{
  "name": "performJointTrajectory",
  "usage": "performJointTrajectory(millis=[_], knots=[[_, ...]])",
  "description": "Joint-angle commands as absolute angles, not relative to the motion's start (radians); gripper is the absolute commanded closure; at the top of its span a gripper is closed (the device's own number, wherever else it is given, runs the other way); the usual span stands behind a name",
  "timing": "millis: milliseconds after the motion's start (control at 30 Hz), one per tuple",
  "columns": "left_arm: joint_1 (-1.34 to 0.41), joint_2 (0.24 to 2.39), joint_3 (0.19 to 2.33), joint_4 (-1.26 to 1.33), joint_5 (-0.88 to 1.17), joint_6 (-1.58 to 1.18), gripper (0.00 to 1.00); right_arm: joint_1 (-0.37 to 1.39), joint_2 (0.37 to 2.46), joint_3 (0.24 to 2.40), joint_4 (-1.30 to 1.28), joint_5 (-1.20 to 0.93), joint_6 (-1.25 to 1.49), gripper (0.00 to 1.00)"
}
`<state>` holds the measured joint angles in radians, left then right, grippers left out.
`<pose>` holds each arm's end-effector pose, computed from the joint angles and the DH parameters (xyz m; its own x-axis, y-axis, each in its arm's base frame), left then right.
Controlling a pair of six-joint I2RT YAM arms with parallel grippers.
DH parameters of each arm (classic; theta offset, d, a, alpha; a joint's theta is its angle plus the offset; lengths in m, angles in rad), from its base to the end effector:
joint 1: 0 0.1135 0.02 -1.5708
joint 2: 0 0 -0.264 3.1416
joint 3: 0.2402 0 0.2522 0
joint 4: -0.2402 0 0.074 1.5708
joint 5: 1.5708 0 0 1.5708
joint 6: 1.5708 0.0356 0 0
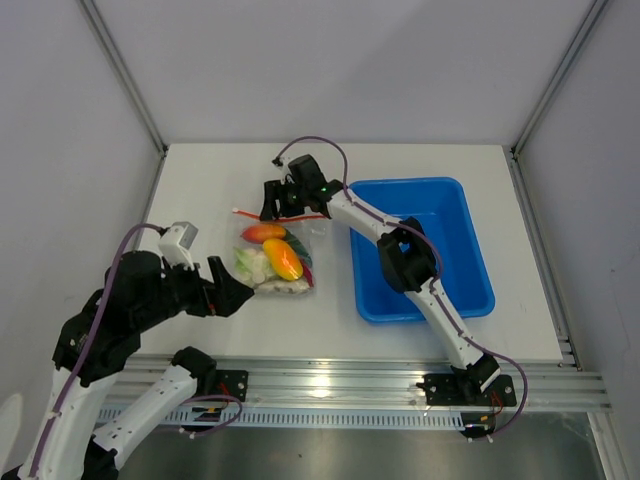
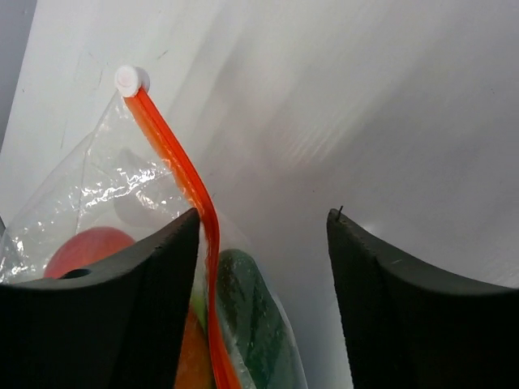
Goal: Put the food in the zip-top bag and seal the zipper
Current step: Place the zipper food storage bag at the center of the board, then reset both arms
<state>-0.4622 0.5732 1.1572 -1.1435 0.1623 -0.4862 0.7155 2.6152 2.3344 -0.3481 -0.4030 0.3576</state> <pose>0.0529 -0.0328 0.3839 -0.6829 -0.1749 -0.7092 0.2755 0.8375 -0.4718 0.4336 0.3953 0.1731 -0.7109 -0.1913 -0.6768 -0.6341 0.5906 0.4992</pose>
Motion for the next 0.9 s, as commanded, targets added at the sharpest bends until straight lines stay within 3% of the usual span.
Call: performJointTrajectory(millis=[0,167,333,667,867], knots=[[-0.457,0.580,1.144,-1.085,0.198,-0.460,0.00,0.718,2.547,2.378,-0.328,-0.370,0.342,0.29],[-0.457,0.578,1.126,-1.069,0.180,-0.445,0.01,0.716,2.499,2.411,-0.339,-0.341,0.336,0.19],[-0.457,0.574,1.092,-1.051,0.158,-0.437,0.00,0.713,2.422,2.454,-0.388,-0.279,0.296,0.01],[-0.457,0.583,1.032,-0.944,0.163,-0.434,0.00,0.704,2.197,2.427,-0.590,-0.109,0.224,0.01],[-0.457,0.626,1.002,-0.830,0.176,-0.442,0.01,0.733,1.985,2.205,-0.725,0.096,0.224,0.01]])
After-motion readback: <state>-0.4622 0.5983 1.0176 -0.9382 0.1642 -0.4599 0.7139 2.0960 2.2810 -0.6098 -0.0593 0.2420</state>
